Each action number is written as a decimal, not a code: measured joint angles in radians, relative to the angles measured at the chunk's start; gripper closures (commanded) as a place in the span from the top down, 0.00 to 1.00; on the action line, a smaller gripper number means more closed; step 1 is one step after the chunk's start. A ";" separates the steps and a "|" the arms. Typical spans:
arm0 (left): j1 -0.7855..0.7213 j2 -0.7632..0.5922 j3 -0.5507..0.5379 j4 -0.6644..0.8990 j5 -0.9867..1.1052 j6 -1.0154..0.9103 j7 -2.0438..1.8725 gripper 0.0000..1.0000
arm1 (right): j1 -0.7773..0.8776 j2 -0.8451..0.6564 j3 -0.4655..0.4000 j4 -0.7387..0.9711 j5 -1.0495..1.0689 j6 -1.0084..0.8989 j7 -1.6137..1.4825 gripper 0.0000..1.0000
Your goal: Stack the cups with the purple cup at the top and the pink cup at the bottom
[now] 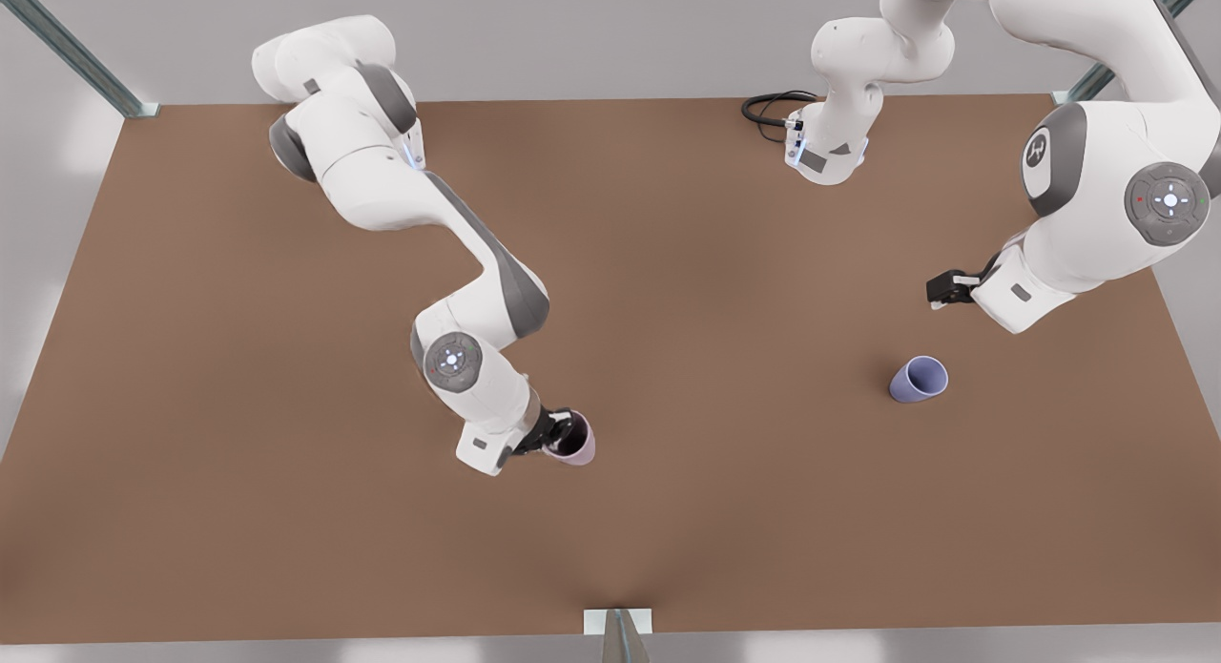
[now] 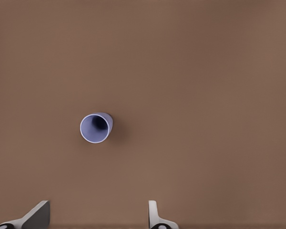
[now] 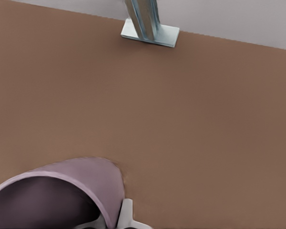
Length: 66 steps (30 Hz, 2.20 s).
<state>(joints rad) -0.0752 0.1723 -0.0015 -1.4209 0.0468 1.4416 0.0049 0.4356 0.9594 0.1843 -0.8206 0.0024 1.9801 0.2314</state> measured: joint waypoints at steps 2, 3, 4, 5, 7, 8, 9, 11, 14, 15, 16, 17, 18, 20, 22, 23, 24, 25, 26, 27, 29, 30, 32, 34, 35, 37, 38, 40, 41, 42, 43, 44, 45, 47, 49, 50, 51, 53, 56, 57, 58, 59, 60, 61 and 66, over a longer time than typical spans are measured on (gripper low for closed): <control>0.000 -0.001 0.000 0.000 0.000 0.000 0.000 1.00 | 0.038 0.074 -0.005 0.075 -0.006 -0.037 0.081 0.21; 0.000 -0.002 0.000 0.000 0.000 -0.001 0.000 1.00 | 0.048 0.101 -0.005 0.089 -0.008 -0.042 0.119 0.21; 0.000 -0.002 0.000 0.000 0.000 -0.001 0.000 1.00 | 0.062 0.124 -0.006 0.098 -0.009 -0.043 0.155 0.21; 0.000 -0.002 0.000 0.000 0.000 -0.001 0.000 1.00 | 0.069 0.141 -0.005 0.104 -0.009 -0.041 0.188 0.21; 0.000 -0.003 0.001 0.000 0.000 -0.002 0.000 1.00 | 0.081 0.170 -0.004 0.108 -0.009 -0.028 0.250 0.21; 0.000 -0.002 0.002 0.000 0.000 -0.002 0.000 1.00 | 0.083 0.179 -0.004 0.109 -0.009 -0.018 0.279 0.21; 0.000 -0.004 0.003 -0.004 0.000 0.000 0.001 1.00 | 0.084 0.189 -0.004 0.109 -0.009 -0.007 0.306 0.21; 0.004 -0.017 0.023 -0.050 0.001 0.010 0.001 1.00 | 0.085 0.205 -0.005 0.110 -0.010 0.017 0.354 0.21; 0.038 -0.053 0.065 -0.248 0.003 0.094 0.003 1.00 | 0.107 0.219 -0.011 0.110 -0.015 0.040 0.418 1.00; 0.054 -0.056 0.074 -0.303 0.002 0.135 0.005 1.00 | 0.110 0.221 -0.012 0.109 -0.017 0.046 0.438 1.00; 0.076 -0.053 0.079 -0.359 0.001 0.186 0.006 1.00 | 0.113 0.221 -0.012 0.109 -0.018 0.050 0.456 1.00; 0.093 -0.043 0.086 -0.396 0.000 0.235 0.007 1.00 | 0.114 0.221 -0.012 0.110 -0.019 0.054 0.473 1.00; 0.105 -0.034 0.092 -0.421 -0.001 0.281 0.009 1.00 | 0.115 0.222 -0.012 0.109 -0.019 0.060 0.489 1.00; 0.120 -0.021 0.102 -0.482 -0.002 0.375 0.010 1.00 | 0.116 0.221 -0.013 0.107 -0.020 0.068 0.518 1.00; 0.126 -0.009 0.106 -0.520 -0.002 0.453 0.011 1.00 | 0.117 0.218 -0.013 0.106 -0.022 0.074 0.545 1.00; 0.125 -0.002 0.108 -0.527 -0.003 0.484 0.011 1.00 | 0.117 0.218 -0.013 0.106 -0.023 0.077 0.557 1.00; 0.124 0.002 0.109 -0.531 -0.003 0.510 0.011 1.00 | 0.117 0.218 -0.013 0.105 -0.024 0.078 0.568 1.00; 0.124 0.006 0.110 -0.533 -0.003 0.532 0.012 1.00 | 0.117 0.216 -0.013 0.105 -0.025 0.079 0.579 1.00; 0.125 0.011 0.110 -0.534 -0.003 0.553 0.012 1.00 | 0.117 0.208 -0.013 0.104 -0.026 0.074 0.589 1.00; 0.127 0.019 0.110 -0.536 -0.003 0.571 0.012 1.00 | 0.112 0.176 -0.014 0.102 -0.027 0.060 0.599 1.00; 0.131 0.031 0.110 -0.567 -0.003 0.616 0.013 1.00 | 0.039 0.033 -0.013 0.056 -0.030 0.014 0.607 1.00; 0.133 0.039 0.110 -0.575 -0.004 0.641 0.013 1.00 | -0.033 -0.068 -0.012 -0.007 -0.031 -0.022 0.601 1.00; 0.134 0.067 0.110 -0.577 -0.005 0.695 0.013 1.00 | -0.220 -0.328 -0.013 -0.249 -0.033 -0.085 0.572 1.00; 0.133 0.102 0.110 -0.568 -0.008 0.744 0.014 1.00 | -0.382 -0.568 -0.014 -0.471 -0.036 -0.152 0.528 1.00; 0.133 0.111 0.110 -0.565 -0.009 0.763 0.014 1.00 | -0.431 -0.666 -0.014 -0.566 -0.037 -0.182 0.507 1.00; 0.133 0.124 0.110 -0.562 -0.010 0.793 0.015 1.00 | -0.496 -0.771 -0.015 -0.660 -0.037 -0.236 0.456 1.00; 0.133 0.129 0.110 -0.563 -0.010 0.804 0.015 1.00 | -0.529 -0.782 -0.016 -0.674 -0.030 -0.256 0.427 1.00; 0.134 0.150 0.110 -0.564 -0.011 0.822 0.015 1.00 | -0.572 -0.790 -0.018 -0.721 -0.021 -0.268 0.367 1.00; 0.134 0.159 0.110 -0.566 -0.011 0.828 0.015 1.00 | -0.576 -0.790 -0.018 -0.732 -0.018 -0.269 0.332 1.00; 0.135 0.171 0.110 -0.569 -0.011 0.834 0.016 1.00 | -0.571 -0.790 -0.014 -0.732 -0.021 -0.269 0.294 1.00; 0.136 0.183 0.110 -0.570 -0.011 0.838 0.016 1.00 | -0.552 -0.788 -0.012 -0.728 -0.032 -0.271 0.250 1.00; 0.140 0.198 0.110 -0.571 -0.011 0.842 0.016 1.00 | -0.524 -0.783 -0.011 -0.719 -0.049 -0.271 0.202 1.00; 0.145 0.210 0.110 -0.572 -0.011 0.845 0.016 1.00 | -0.491 -0.775 -0.011 -0.708 -0.072 -0.272 0.153 1.00; 0.154 0.228 0.110 -0.575 -0.010 0.851 0.017 1.00 | -0.449 -0.770 -0.010 -0.699 -0.105 -0.272 0.056 1.00; 0.156 0.240 0.110 -0.579 -0.010 0.853 0.017 1.00 | -0.444 -0.772 -0.010 -0.696 -0.121 -0.279 -0.001 1.00; 0.156 0.243 0.110 -0.582 -0.010 0.854 0.018 1.00 | -0.446 -0.772 -0.011 -0.690 -0.125 -0.290 -0.007 1.00; 0.156 0.246 0.109 -0.584 -0.010 0.854 0.018 0.93 | -0.451 -0.773 -0.014 -0.689 -0.119 -0.300 -0.008 1.00; 0.156 0.248 0.109 -0.585 -0.009 0.852 0.015 0.40 | -0.471 -0.776 -0.019 -0.695 -0.099 -0.314 -0.009 1.00; 0.156 0.244 0.109 -0.587 -0.017 0.847 -0.001 0.21 | -0.486 -0.783 -0.021 -0.712 -0.084 -0.319 -0.011 1.00; 0.156 0.244 0.109 -0.590 -0.015 0.845 -0.011 0.21 | -0.490 -0.784 -0.021 -0.713 -0.081 -0.321 -0.013 1.00; 0.156 0.244 0.109 -0.591 -0.022 0.843 -0.017 0.21 | -0.492 -0.782 -0.020 -0.711 -0.079 -0.321 -0.014 1.00; 0.156 0.244 0.108 -0.591 -0.035 0.842 -0.019 0.21 | -0.492 -0.781 -0.020 -0.710 -0.077 -0.322 -0.015 1.00; 0.157 0.246 0.107 -0.592 -0.046 0.841 -0.018 0.21 | -0.491 -0.779 -0.019 -0.707 -0.076 -0.323 -0.016 1.00; 0.157 0.247 0.104 -0.592 -0.054 0.841 -0.018 0.21 | -0.490 -0.778 -0.019 -0.706 -0.075 -0.323 -0.017 1.00; 0.157 0.225 0.081 -0.582 -0.074 0.838 -0.016 0.21 | -0.490 -0.774 -0.019 -0.703 -0.072 -0.324 -0.022 1.00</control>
<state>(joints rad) 0.0813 0.3976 0.0794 -2.0034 -0.0272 2.2799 -0.0112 -0.0549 0.1856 0.1656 -1.5237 -0.0694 1.6560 0.2097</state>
